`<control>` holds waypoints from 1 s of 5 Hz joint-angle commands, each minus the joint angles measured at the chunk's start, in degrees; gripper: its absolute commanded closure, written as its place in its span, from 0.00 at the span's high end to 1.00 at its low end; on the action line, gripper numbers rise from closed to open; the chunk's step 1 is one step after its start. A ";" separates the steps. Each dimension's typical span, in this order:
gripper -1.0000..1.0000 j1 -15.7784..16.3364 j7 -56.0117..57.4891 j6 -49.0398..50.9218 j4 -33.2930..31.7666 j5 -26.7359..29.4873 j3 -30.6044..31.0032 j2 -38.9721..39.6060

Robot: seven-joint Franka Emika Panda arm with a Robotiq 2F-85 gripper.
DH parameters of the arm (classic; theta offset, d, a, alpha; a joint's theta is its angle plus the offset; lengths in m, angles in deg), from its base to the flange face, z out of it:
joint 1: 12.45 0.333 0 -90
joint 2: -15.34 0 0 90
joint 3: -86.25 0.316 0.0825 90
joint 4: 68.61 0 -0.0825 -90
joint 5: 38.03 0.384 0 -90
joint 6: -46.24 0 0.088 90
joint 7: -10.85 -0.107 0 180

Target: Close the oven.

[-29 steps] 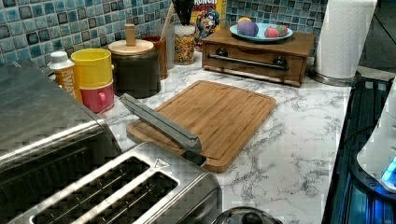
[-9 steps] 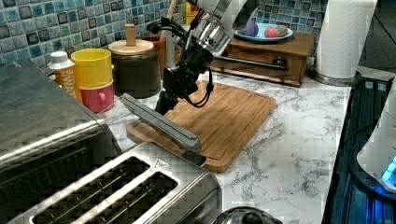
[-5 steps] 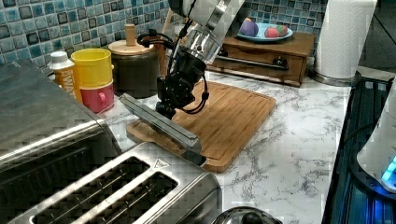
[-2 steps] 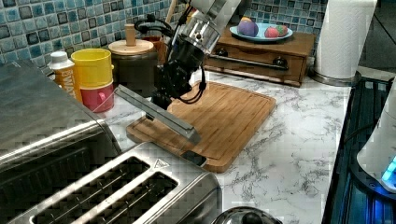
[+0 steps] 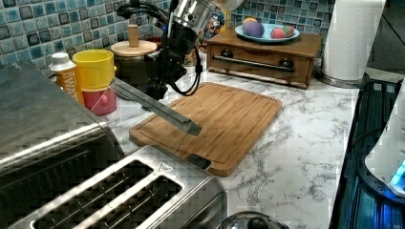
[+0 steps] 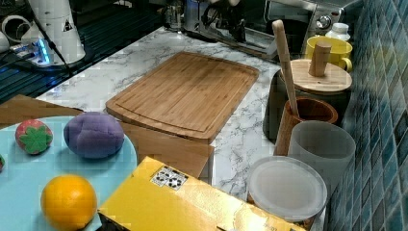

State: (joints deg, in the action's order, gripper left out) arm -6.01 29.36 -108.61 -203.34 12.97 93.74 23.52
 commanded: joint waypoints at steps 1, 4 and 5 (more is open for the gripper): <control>0.00 7.96 -30.18 2.28 13.73 -28.42 5.92 -4.64; 0.00 9.11 -55.82 13.93 22.78 -54.76 7.87 -3.71; 0.00 12.22 -63.50 23.47 29.92 -64.25 8.26 0.82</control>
State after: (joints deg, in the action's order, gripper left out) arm 2.69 -29.48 -89.81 -184.32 -48.59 100.34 23.02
